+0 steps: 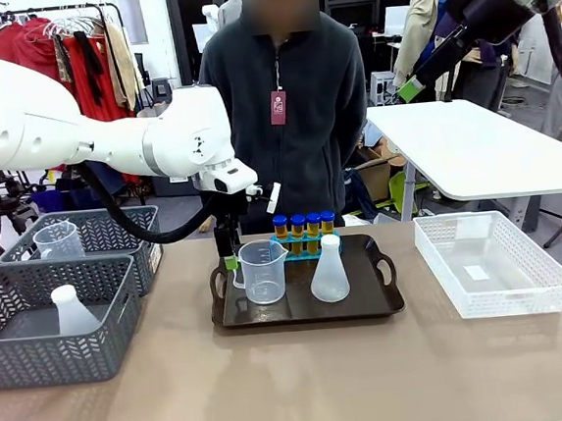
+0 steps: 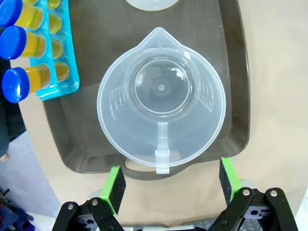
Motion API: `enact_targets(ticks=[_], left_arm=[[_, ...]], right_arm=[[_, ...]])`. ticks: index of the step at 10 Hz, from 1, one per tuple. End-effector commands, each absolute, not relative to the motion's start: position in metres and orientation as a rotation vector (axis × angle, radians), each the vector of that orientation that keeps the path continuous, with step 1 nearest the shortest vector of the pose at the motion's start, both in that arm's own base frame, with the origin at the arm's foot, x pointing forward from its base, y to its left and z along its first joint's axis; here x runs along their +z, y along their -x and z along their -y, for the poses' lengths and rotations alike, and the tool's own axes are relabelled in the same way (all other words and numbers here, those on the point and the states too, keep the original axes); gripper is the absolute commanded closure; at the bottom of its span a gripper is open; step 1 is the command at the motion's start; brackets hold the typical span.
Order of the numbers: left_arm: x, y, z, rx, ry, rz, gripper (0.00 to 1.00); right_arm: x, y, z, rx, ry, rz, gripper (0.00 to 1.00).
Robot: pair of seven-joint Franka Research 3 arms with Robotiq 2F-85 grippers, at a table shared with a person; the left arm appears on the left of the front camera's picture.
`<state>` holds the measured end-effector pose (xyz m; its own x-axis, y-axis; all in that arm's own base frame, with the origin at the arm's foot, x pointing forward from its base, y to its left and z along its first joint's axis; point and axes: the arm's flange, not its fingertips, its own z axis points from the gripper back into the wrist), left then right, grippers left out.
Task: Prepare the laboratory tools.
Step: Pick up one Large Measuring Cup and place it on the Handle tray.
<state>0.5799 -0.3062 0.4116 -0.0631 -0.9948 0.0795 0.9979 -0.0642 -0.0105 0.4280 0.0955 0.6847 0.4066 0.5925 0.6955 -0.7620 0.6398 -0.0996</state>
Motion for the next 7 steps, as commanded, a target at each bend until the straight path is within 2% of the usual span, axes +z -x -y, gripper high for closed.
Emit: enact_targets(ticks=[1,3,7], left_arm=[[0.437,-0.572,0.291,-1.626,0.043,0.030,0.00],[0.471,-0.560,0.270,-1.540,0.032,0.050,0.00],[0.552,-0.554,0.224,-1.421,0.229,0.256,0.00]], right_arm=[[0.686,-0.428,-0.094,0.864,-0.252,0.768,0.00],[0.686,-0.428,-0.094,0.864,-0.252,0.768,0.00],[0.686,-0.428,-0.094,0.864,-0.252,0.768,0.00]])
